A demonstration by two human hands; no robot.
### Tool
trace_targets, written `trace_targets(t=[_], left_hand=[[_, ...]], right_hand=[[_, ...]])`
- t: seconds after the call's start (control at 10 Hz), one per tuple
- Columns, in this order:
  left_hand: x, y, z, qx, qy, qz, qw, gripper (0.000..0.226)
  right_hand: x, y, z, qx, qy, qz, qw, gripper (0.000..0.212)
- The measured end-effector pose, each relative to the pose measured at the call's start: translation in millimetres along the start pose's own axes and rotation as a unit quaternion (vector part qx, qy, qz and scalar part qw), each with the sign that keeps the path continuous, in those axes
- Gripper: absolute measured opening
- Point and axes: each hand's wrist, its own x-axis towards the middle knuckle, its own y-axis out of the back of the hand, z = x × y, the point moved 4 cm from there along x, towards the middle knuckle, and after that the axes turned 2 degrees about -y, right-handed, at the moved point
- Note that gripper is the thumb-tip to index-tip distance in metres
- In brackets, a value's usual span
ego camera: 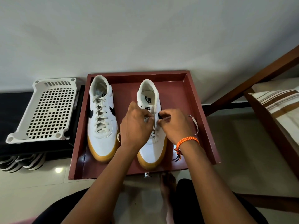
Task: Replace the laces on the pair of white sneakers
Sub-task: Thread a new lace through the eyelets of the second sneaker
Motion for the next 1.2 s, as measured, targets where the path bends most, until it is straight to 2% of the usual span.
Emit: trace_targets(t=[0.2, 0.3, 0.4, 0.5, 0.6, 0.7, 0.8, 0.9, 1.0, 1.1, 1.2], left_hand=[[3, -6, -13, -0.119, 0.052, -0.035, 0.991, 0.007], [0, -9, -12, -0.129, 0.059, -0.027, 0.99, 0.007], [1, -11, -11, -0.115, 0.048, -0.027, 0.992, 0.011], [4, -10, -12, -0.113, 0.021, -0.065, 0.991, 0.013], [5, -6, -15, -0.108, 0.012, -0.094, 0.99, 0.024], [3, -4, -15, -0.088, 0.013, -0.097, 0.991, 0.027], [3, -4, -15, -0.091, 0.019, -0.091, 0.992, 0.027], [3, -5, -14, -0.09, 0.026, -0.092, 0.991, 0.027], [2, -6, -14, -0.088, 0.031, -0.098, 0.991, 0.023], [2, -5, -15, -0.091, 0.021, -0.095, 0.991, 0.024], [2, -5, -17, -0.094, 0.016, -0.098, 0.991, 0.028]], right_hand=[[-2, 7, -4, -0.014, 0.013, -0.02, 1.0, 0.025], [-3, 6, -4, -0.017, 0.015, -0.017, 1.0, 0.022], [-1, 1, -2, -0.032, 0.02, 0.02, 0.999, 0.008], [1, -3, -1, -0.06, 0.014, 0.054, 0.997, 0.01], [4, -5, 5, 0.04, -0.047, 0.023, 0.998, 0.016], [5, -3, 3, 0.361, -0.128, -0.061, 0.922, 0.023], [4, 6, -7, 0.502, -0.077, -0.114, 0.854, 0.014], [-1, 18, -20, 0.605, 0.012, -0.189, 0.773, 0.014], [-7, 40, -33, 0.714, 0.082, -0.212, 0.663, 0.018], [1, 43, -25, 0.739, 0.03, -0.187, 0.647, 0.017], [13, 28, 3, 0.262, -0.067, -0.047, 0.961, 0.028]])
